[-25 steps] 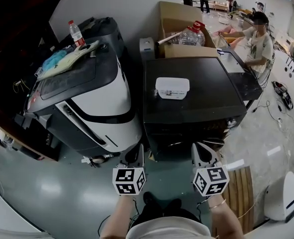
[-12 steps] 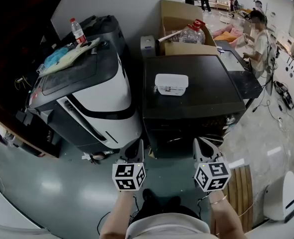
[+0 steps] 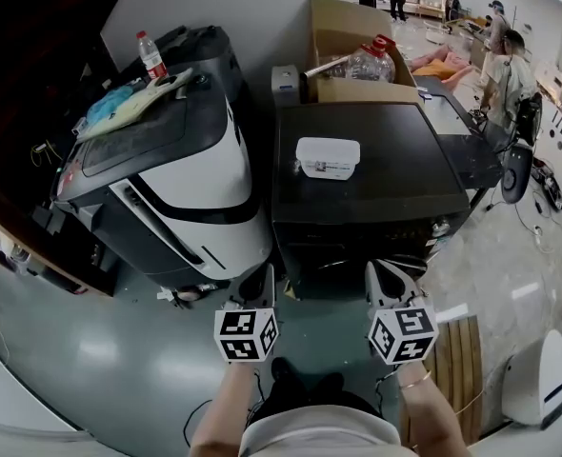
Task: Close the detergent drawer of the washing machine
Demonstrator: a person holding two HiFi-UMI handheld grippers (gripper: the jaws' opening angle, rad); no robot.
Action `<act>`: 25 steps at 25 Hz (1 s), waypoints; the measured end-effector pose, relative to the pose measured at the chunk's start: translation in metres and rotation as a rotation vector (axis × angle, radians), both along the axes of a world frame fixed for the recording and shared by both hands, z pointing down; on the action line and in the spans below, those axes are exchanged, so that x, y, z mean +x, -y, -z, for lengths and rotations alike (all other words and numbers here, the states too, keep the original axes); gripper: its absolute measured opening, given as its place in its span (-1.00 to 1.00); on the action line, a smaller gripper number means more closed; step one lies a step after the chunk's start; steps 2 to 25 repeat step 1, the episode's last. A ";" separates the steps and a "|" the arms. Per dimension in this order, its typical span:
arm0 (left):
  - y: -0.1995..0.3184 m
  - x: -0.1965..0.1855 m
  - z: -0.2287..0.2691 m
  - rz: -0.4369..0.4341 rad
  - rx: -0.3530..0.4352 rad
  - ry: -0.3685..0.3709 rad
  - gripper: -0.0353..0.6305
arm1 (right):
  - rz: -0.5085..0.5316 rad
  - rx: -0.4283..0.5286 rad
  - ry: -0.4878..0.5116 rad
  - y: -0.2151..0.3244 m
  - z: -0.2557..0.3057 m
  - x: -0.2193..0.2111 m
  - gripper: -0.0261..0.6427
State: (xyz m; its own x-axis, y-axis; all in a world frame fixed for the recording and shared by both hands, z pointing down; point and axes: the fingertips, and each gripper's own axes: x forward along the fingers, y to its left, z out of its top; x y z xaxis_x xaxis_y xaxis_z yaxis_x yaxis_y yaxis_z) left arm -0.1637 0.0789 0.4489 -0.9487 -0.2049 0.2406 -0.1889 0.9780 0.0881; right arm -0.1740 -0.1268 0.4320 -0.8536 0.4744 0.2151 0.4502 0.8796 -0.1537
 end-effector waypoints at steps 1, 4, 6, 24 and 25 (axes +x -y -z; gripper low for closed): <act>0.001 -0.001 0.000 0.001 0.000 0.000 -0.91 | 0.002 0.000 0.001 0.000 0.000 -0.001 -0.92; 0.001 -0.001 0.000 0.001 0.000 0.000 -0.91 | 0.002 0.000 0.001 0.000 0.000 -0.001 -0.92; 0.001 -0.001 0.000 0.001 0.000 0.000 -0.91 | 0.002 0.000 0.001 0.000 0.000 -0.001 -0.92; 0.001 -0.001 0.000 0.001 0.000 0.000 -0.91 | 0.002 0.000 0.001 0.000 0.000 -0.001 -0.92; 0.001 -0.001 0.000 0.001 0.000 0.000 -0.91 | 0.002 0.000 0.001 0.000 0.000 -0.001 -0.92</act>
